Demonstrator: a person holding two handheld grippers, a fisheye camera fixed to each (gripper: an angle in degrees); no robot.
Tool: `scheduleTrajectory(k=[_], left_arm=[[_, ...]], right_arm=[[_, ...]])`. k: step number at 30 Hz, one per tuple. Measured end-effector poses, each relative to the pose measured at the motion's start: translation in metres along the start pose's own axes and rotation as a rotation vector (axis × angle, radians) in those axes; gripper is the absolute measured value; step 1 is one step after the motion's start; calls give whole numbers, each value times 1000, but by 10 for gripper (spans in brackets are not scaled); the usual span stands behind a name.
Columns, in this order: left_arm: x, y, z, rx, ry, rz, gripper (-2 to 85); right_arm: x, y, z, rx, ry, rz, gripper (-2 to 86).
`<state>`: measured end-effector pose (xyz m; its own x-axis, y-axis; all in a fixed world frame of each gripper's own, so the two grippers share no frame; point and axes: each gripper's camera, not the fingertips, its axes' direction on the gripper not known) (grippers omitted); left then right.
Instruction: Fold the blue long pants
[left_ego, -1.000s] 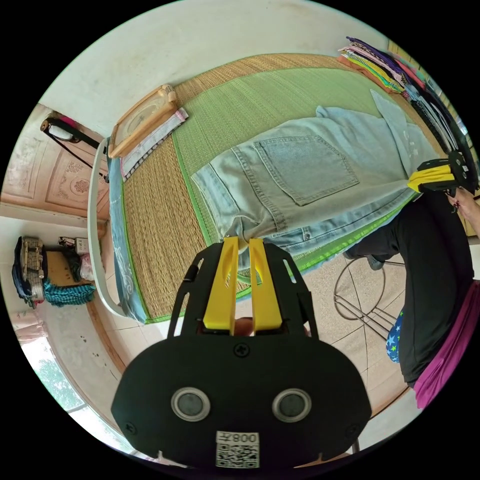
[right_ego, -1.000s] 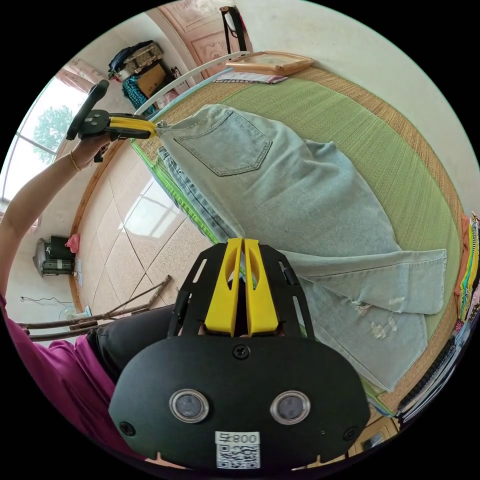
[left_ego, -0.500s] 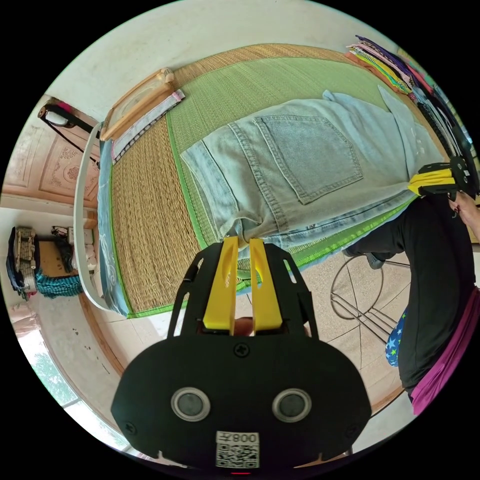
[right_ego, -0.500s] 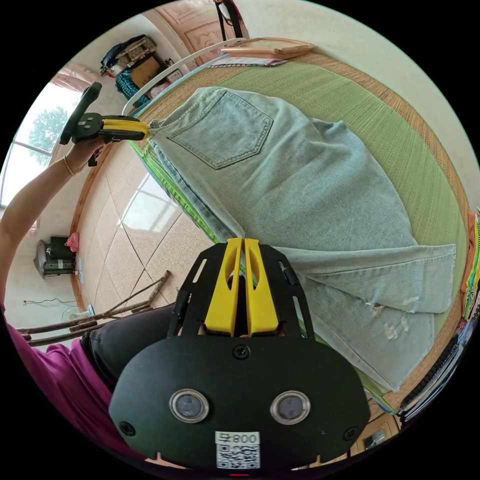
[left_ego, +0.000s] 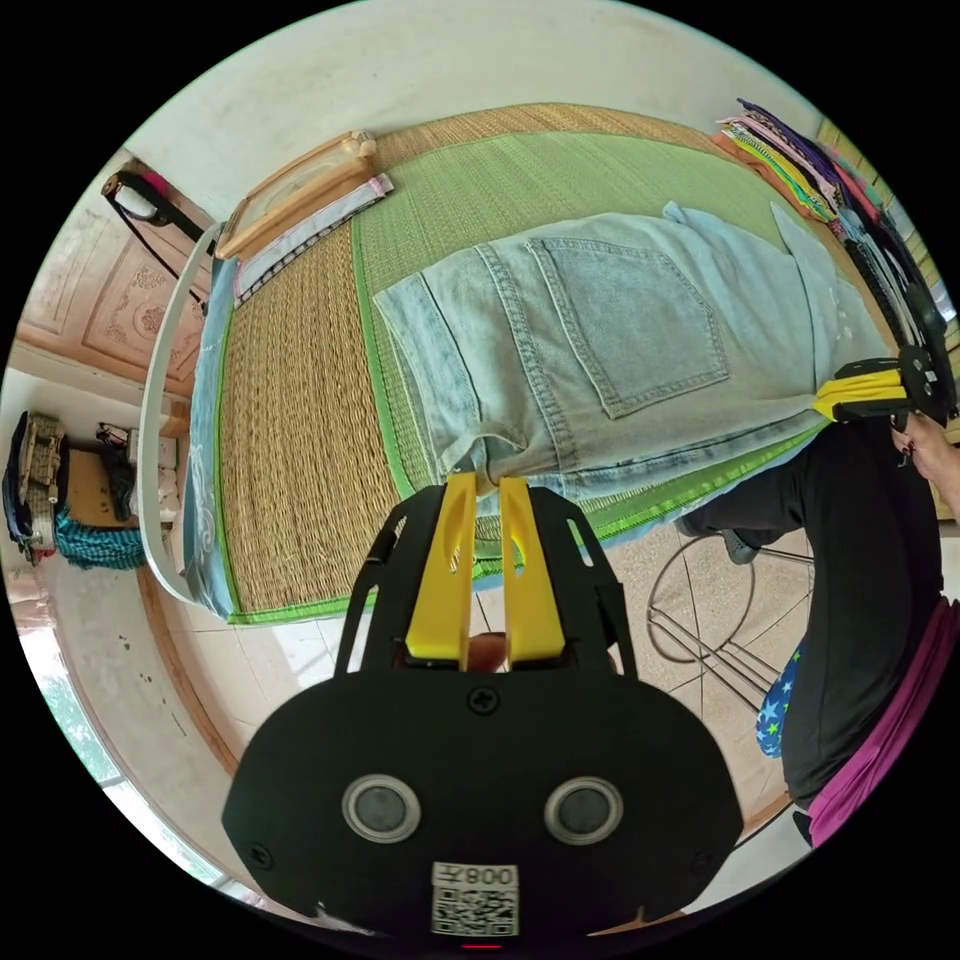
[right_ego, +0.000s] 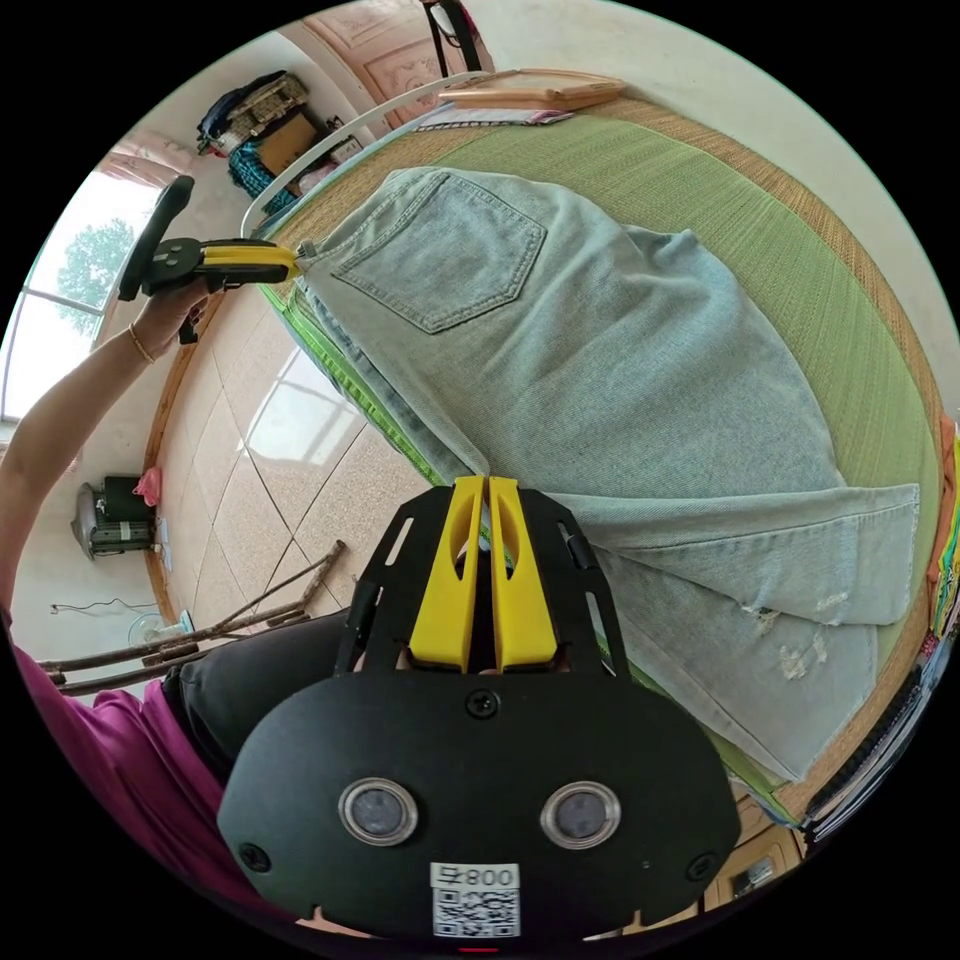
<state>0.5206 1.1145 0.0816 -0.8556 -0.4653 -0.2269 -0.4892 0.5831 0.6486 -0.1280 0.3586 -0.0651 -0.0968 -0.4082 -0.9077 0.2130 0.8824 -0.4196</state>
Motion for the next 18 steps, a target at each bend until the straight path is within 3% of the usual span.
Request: scheduleTrajectory(k=[10, 15, 18], left_arm=[[-13, 40, -4, -47, 2, -75, 52], [-13, 59, -28, 110, 188, -145, 50], [0, 51, -29, 132, 190, -150, 42]], right_arm=[[8, 7, 14, -10, -38, 37, 10], [14, 13, 17, 9, -70, 64, 11], [17, 17, 18, 16, -84, 71, 12]])
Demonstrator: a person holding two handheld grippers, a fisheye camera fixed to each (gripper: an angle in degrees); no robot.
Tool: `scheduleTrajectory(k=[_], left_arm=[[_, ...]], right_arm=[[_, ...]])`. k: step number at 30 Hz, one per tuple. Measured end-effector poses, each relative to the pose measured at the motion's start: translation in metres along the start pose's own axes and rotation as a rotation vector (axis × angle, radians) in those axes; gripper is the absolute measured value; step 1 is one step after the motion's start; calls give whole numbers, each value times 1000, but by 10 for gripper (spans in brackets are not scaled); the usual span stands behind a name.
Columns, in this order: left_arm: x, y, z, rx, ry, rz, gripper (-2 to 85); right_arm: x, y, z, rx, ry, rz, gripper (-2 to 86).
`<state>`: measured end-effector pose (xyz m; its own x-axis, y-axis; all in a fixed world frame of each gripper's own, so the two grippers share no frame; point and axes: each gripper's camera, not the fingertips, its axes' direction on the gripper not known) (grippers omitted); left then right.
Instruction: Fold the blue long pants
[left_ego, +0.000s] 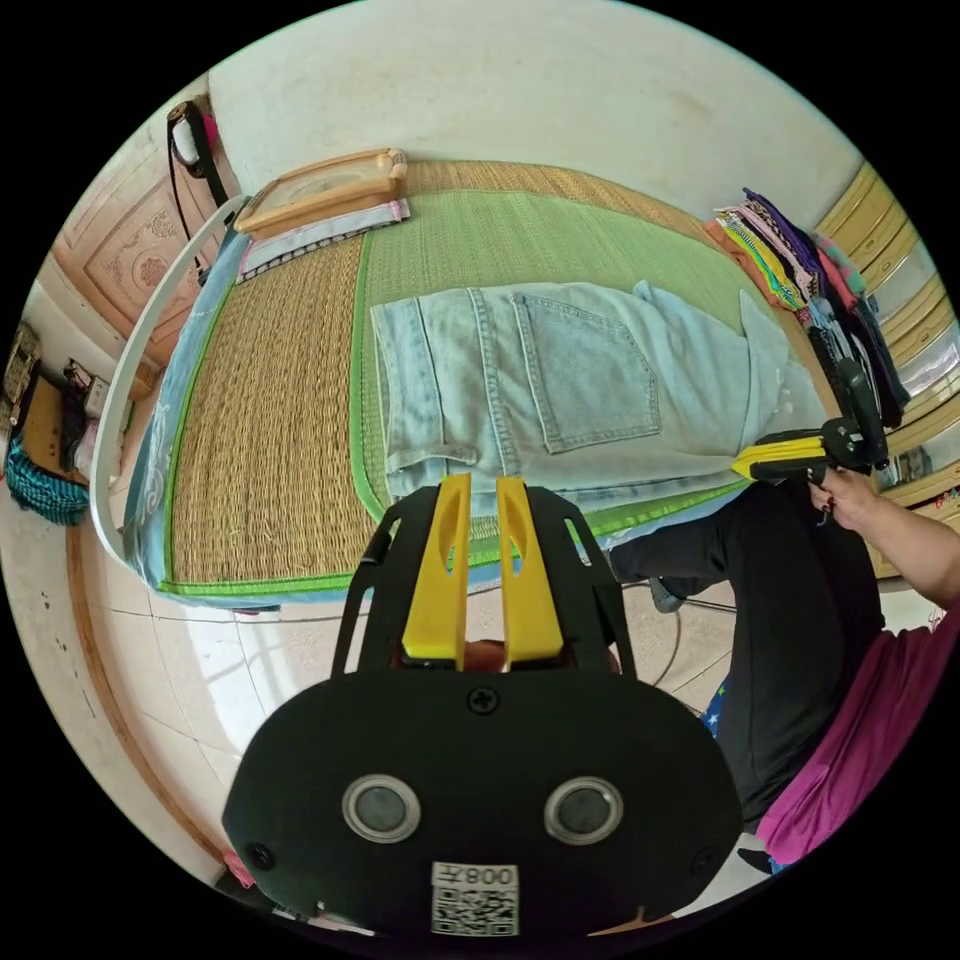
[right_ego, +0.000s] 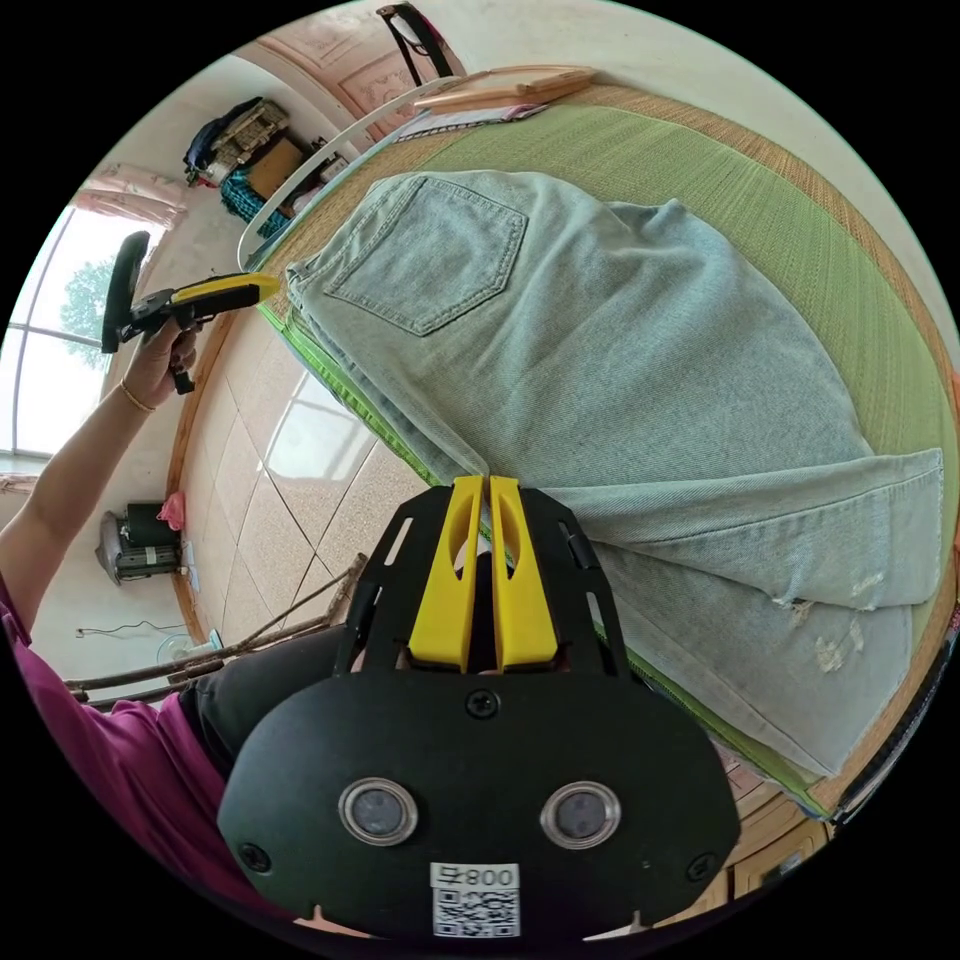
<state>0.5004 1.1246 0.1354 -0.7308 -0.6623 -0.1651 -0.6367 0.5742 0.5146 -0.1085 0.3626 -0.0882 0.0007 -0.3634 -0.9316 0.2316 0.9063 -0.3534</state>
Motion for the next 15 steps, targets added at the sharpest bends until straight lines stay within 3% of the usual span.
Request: scheduleTrajectory(k=[8, 15], left_arm=[[12, -2, 30, -118, -14, -27, 8], [29, -2, 20, -106, -41, -22, 2]], right_arm=[[3, 6, 3, 0, -6, -5, 14], [15, 21, -5, 54, -91, 33, 14]])
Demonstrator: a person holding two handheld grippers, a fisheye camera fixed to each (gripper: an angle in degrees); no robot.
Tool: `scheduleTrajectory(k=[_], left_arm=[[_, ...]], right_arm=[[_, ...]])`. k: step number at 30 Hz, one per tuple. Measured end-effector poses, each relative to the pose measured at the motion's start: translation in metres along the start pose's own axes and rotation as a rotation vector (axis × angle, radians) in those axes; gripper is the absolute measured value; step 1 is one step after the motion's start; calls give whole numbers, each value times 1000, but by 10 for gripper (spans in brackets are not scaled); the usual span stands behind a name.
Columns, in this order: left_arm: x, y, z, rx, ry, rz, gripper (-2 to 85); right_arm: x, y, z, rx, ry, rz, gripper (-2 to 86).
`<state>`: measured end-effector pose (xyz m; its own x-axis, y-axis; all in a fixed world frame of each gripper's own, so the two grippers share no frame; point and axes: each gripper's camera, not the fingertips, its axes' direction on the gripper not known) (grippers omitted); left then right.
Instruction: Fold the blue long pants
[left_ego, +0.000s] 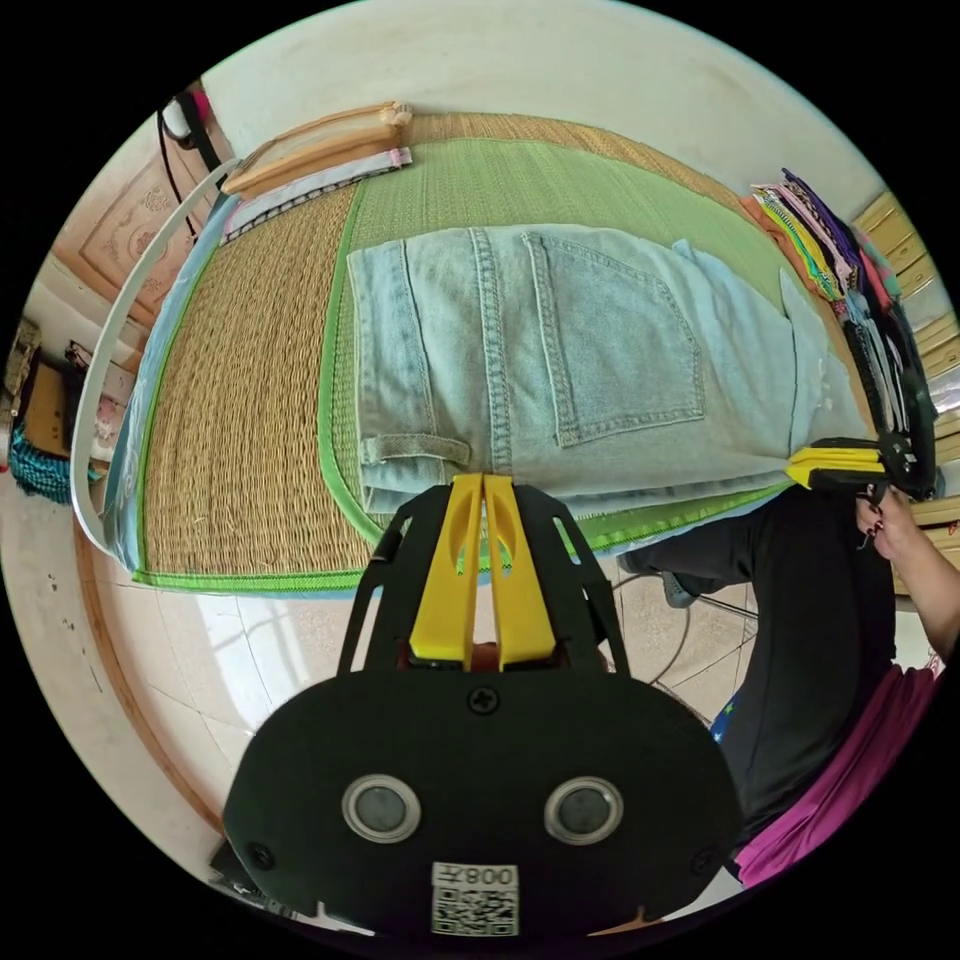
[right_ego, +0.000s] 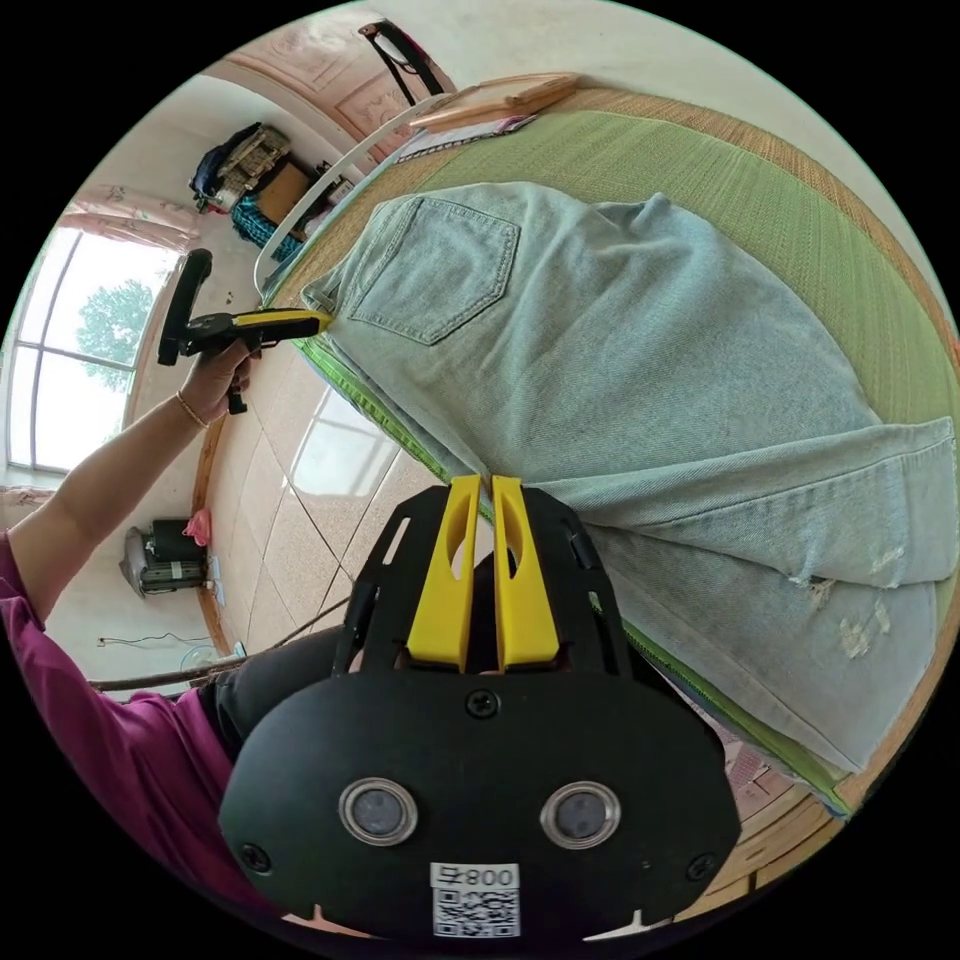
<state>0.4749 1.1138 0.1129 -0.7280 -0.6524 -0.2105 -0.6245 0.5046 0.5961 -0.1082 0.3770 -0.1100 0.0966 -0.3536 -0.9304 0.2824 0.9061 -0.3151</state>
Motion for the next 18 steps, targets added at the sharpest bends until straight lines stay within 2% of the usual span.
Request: scheduleTrajectory(k=[5, 10, 16, 18], left_arm=[[10, -1, -10, 3, 5, -10, 0], [22, -2, -31, 25, 29, -63, 1], [63, 6, -78, 164, 34, -61, 3], [80, 9, -92, 212, 50, -97, 5]], right_arm=[[16, 14, -25, 58, -43, 47, 5], [51, 13, -45, 130, 4, 166, 2], [81, 0, -10, 13, 96, 266, 0], [81, 0, -8, 41, 86, 276, 1]])
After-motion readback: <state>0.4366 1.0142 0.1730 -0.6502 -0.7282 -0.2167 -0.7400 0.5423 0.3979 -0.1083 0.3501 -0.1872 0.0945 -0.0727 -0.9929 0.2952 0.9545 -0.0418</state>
